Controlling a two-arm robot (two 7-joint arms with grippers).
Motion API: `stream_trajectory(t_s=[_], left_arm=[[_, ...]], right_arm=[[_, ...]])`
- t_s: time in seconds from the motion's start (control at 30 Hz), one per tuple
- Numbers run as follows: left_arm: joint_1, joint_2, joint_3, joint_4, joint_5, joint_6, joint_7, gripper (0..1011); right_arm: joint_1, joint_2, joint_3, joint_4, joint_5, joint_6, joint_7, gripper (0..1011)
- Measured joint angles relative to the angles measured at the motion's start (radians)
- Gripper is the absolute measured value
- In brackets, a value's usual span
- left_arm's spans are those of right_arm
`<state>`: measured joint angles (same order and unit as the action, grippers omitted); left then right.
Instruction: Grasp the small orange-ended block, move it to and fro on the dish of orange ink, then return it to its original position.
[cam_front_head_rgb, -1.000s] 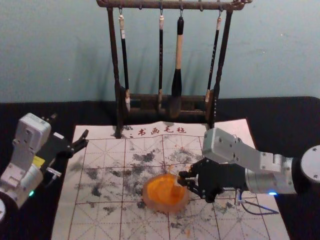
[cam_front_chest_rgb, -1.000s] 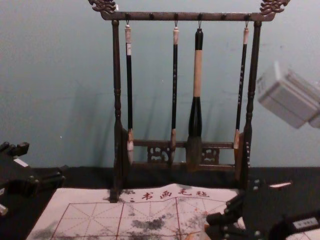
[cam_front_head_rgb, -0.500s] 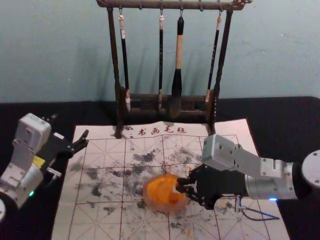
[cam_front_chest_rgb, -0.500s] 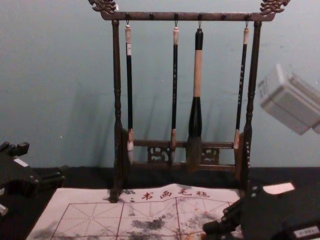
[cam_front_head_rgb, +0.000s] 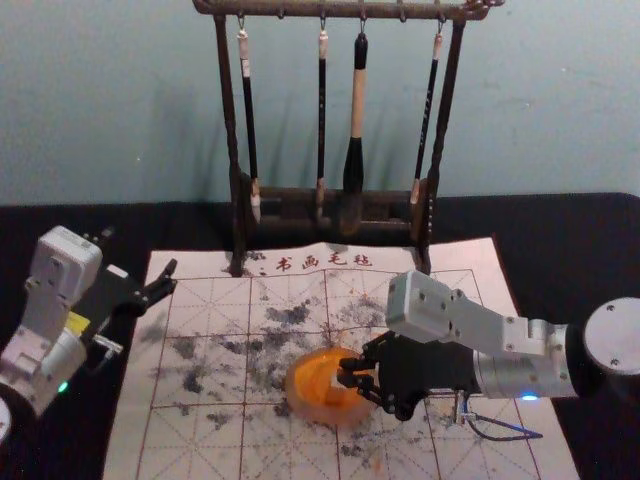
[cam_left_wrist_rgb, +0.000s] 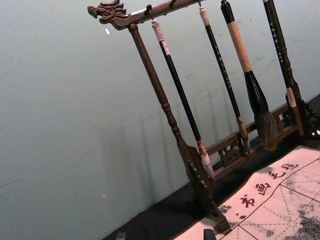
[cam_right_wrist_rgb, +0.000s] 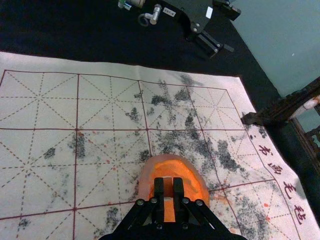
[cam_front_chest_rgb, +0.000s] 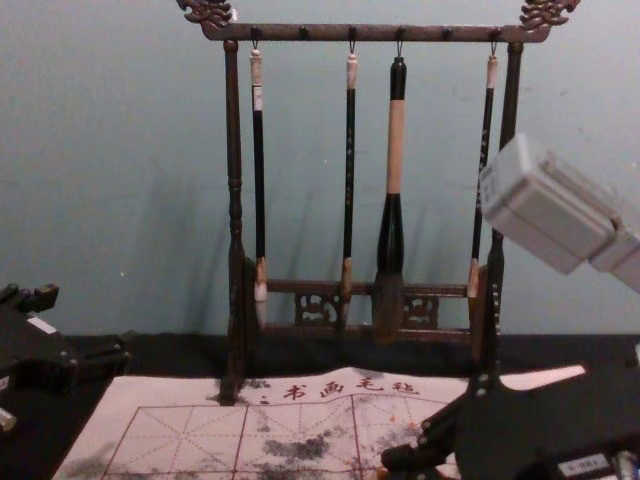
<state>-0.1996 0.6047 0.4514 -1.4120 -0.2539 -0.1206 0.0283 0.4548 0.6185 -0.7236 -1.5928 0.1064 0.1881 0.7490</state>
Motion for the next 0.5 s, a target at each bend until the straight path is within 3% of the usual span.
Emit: stream_trajectory(t_s=[0.5], left_arm=[[0.000,0.000,0.000,0.000,0.000,0.000,0.000,1001]], right_arm=[[0.032,-0.028,-0.006,0.041,-0.015,0.002,-0.006,75]])
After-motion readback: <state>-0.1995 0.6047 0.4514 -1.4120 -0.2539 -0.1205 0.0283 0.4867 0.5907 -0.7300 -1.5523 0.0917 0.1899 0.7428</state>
